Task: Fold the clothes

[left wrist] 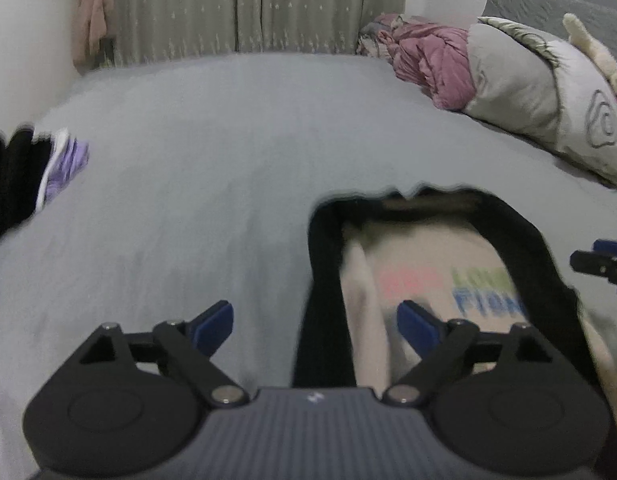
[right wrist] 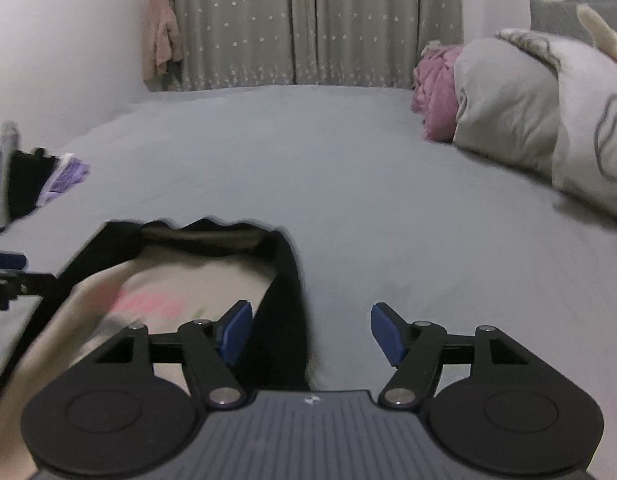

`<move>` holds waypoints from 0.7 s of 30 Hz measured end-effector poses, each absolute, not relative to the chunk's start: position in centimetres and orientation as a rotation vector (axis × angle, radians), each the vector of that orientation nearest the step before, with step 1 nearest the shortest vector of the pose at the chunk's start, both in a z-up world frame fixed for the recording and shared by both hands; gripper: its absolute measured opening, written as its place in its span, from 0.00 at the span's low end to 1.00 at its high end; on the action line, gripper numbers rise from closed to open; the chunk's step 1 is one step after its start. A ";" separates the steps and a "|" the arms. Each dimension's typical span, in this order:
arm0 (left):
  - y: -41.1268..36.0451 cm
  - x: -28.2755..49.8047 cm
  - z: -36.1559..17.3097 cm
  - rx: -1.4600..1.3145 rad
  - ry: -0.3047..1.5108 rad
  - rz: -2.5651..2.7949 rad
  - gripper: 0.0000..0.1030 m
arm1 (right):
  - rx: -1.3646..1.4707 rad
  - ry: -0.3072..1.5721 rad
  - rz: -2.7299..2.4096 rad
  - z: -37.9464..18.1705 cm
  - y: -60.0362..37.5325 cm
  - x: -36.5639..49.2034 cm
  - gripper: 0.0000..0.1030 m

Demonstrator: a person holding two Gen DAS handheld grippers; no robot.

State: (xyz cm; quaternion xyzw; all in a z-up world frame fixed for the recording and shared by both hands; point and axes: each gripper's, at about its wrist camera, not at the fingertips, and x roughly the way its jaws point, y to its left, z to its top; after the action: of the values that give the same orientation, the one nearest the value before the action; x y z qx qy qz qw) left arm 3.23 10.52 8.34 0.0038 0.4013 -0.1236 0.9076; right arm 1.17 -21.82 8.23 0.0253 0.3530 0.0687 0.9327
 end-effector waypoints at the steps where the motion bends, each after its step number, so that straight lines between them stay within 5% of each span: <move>1: 11.2 1.4 8.2 -0.007 0.845 -0.267 0.91 | 0.055 0.738 0.155 8.2 -21.6 0.0 0.63; 21: 15.2 -11.5 5.3 -0.175 0.914 -0.289 0.91 | 0.084 0.860 0.201 5.4 -18.0 -14.8 0.63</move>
State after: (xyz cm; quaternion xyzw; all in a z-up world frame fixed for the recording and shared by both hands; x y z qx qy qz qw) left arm -11.54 15.23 5.27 -0.0843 0.4394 -0.1386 0.8835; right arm -14.84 -18.02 5.45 0.0406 0.4161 0.0974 0.9032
